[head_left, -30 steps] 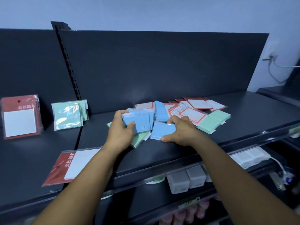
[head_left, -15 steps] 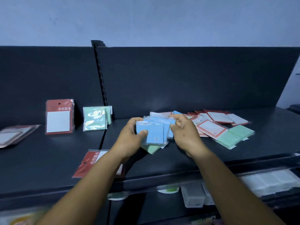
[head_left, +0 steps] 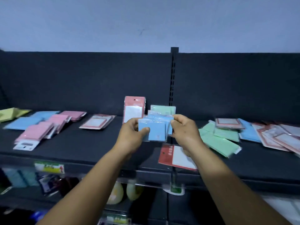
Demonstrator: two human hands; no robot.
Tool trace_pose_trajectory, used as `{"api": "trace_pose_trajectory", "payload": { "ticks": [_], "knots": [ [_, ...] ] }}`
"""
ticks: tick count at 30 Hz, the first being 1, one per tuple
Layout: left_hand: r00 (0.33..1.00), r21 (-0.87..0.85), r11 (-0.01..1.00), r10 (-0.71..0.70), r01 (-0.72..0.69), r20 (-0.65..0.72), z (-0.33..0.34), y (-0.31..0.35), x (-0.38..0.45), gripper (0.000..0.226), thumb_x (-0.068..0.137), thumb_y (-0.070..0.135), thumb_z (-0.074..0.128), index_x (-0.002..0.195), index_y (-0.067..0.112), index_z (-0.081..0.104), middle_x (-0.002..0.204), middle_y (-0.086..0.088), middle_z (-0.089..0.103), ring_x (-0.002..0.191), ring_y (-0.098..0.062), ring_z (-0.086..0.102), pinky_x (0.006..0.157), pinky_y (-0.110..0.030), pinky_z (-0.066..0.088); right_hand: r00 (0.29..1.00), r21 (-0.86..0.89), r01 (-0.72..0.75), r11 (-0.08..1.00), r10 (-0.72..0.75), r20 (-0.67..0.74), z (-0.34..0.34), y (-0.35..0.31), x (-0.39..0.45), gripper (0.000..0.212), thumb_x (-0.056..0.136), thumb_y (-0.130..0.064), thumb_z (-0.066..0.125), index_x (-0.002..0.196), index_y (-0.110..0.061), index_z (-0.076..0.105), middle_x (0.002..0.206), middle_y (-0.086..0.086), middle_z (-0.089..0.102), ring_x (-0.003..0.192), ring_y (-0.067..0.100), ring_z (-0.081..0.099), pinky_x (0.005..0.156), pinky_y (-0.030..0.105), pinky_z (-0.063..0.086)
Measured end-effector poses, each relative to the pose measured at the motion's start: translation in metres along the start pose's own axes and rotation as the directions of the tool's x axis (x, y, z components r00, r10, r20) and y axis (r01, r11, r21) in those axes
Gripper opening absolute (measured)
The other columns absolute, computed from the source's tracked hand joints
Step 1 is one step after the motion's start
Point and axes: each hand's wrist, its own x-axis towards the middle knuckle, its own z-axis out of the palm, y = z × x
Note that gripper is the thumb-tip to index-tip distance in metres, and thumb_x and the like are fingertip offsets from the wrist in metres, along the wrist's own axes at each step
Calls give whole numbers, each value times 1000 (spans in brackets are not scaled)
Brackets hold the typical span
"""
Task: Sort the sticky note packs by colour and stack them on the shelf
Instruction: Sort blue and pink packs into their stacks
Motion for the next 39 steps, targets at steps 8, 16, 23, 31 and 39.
{"api": "trace_pose_trajectory", "payload": {
  "ticks": [8, 16, 23, 31, 39],
  "knots": [
    [994, 47, 999, 16, -11, -109, -138, -20, 6, 19, 87, 4, 63, 103, 13, 67, 98, -3, 74, 88, -17, 71, 84, -36, 57, 977, 9, 19, 1000, -21, 214, 138, -34, -29, 36, 87, -8, 63, 119, -23, 59, 92, -5, 70, 83, 15, 67, 75, 31, 54],
    [976, 112, 994, 40, -16, -214, -265, -41, 2, 16, 90, 12, 61, 100, 20, 69, 94, 8, 74, 91, -12, 70, 82, -29, 55, 975, 26, 24, 999, -29, 219, 270, -65, -47, 41, 83, -4, 67, 118, -21, 55, 105, 2, 68, 88, 18, 67, 70, 29, 55],
    [947, 117, 993, 51, -14, -318, -353, -53, -1, 21, 91, 11, 59, 95, 29, 69, 96, 7, 74, 94, -17, 69, 85, -35, 55, 949, -44, 99, 994, -82, 305, 359, -90, -58, 50, 85, -13, 66, 129, -24, 46, 80, -17, 56, 71, 5, 57, 63, 19, 45],
    [869, 169, 982, 15, 80, -495, -426, -66, 14, 12, 89, 9, 61, 92, 18, 68, 94, -2, 74, 80, -16, 66, 79, -34, 53, 841, -261, 273, 926, -98, 531, 439, -112, -61, 70, 89, -17, 59, 148, -28, 23, 142, 2, 31, 115, 22, 53, 90, 25, 42],
    [858, 399, 884, -6, 244, -514, -472, -89, 37, 12, 93, 16, 53, 91, 16, 65, 68, 8, 57, 60, -8, 47, 56, -23, 38, 754, -479, 421, 770, -3, 657, 497, -122, -59, 49, 92, -13, 57, 136, -13, 37, 142, 6, 26, 112, 31, 55, 78, 29, 40]
  ]
}}
